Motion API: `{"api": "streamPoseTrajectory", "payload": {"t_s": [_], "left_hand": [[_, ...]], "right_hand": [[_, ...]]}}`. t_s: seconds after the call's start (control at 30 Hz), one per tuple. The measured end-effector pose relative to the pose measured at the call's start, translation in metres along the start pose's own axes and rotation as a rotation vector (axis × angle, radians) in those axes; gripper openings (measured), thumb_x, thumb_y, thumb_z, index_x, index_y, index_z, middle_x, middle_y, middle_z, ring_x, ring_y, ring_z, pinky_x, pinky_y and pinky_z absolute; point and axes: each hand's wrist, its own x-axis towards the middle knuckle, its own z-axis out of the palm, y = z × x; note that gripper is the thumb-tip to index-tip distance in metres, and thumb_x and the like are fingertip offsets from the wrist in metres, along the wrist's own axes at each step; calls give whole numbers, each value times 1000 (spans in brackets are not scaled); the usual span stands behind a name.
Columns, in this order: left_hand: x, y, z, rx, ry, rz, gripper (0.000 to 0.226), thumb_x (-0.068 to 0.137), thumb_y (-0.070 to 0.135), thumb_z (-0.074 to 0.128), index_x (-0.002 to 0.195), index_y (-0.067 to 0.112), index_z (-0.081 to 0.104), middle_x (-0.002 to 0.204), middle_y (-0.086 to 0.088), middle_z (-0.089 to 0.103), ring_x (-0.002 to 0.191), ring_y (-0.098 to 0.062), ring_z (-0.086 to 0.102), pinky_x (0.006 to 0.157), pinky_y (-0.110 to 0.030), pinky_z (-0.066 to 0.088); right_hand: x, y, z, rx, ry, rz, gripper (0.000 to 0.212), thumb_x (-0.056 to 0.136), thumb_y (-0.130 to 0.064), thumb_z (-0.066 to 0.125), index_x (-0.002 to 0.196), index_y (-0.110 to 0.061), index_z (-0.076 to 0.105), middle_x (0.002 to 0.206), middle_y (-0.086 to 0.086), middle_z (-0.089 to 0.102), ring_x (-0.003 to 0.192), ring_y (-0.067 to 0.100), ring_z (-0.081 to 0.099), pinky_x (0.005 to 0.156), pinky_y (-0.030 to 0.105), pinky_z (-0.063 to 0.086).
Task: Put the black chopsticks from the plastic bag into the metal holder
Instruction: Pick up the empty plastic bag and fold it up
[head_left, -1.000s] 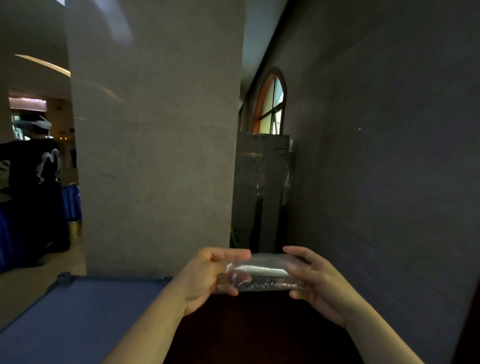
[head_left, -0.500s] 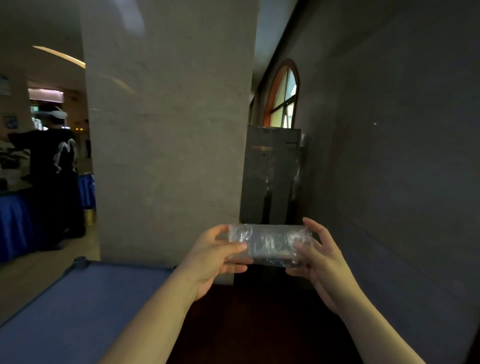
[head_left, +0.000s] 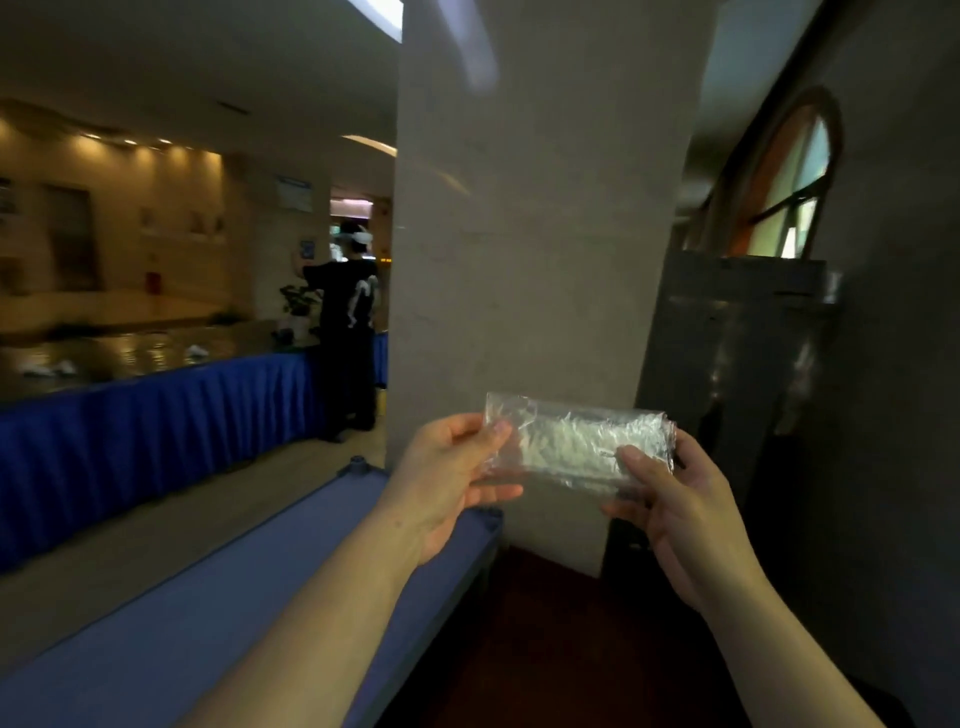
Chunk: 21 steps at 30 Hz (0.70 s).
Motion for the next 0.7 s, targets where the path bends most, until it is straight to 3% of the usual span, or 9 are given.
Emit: {"api": "streamPoseTrajectory", "payload": {"t_s": [0.17, 0.33, 0.43, 0.57, 0.7], "left_hand": [[-44, 15, -16, 40, 177, 72, 25, 97, 21, 66, 112, 1, 72, 115, -19, 73, 102, -34, 73, 74, -40, 62], [-97, 25, -36, 78, 387, 114, 16, 96, 18, 68, 100, 7, 78, 115, -18, 74, 104, -36, 72, 71, -37, 62], [-126, 30, -47, 108, 472, 138, 15, 95, 19, 68, 96, 10, 80, 111, -13, 76, 101, -32, 73, 72, -36, 62], [-165, 38, -60, 101, 598, 174, 15, 95, 19, 68, 96, 11, 80, 112, -13, 75, 102, -31, 74, 72, -36, 62], [-201, 45, -77, 84, 713, 206, 14, 95, 18, 69, 97, 11, 80, 114, -13, 75, 102, -31, 74, 72, -36, 61]], "right_hand": [[1, 11, 28, 99, -146, 24, 32, 87, -17, 75, 118, -16, 69, 101, 0, 76, 83, 15, 73, 61, 29, 60], [-13, 27, 66, 193, -294, 66, 22, 86, -20, 76, 107, -22, 73, 109, 8, 76, 88, 21, 72, 60, 28, 61], [-25, 32, 91, 231, -365, 79, 21, 87, -17, 76, 94, -37, 77, 93, -7, 76, 73, 8, 70, 58, 26, 60], [-45, 37, 124, 287, -480, 115, 29, 83, -23, 77, 88, -52, 76, 90, -24, 75, 76, 1, 70, 60, 24, 59], [-63, 38, 156, 322, -569, 138, 24, 82, -25, 77, 89, -48, 77, 91, -26, 74, 82, 0, 70, 62, 26, 61]]}}
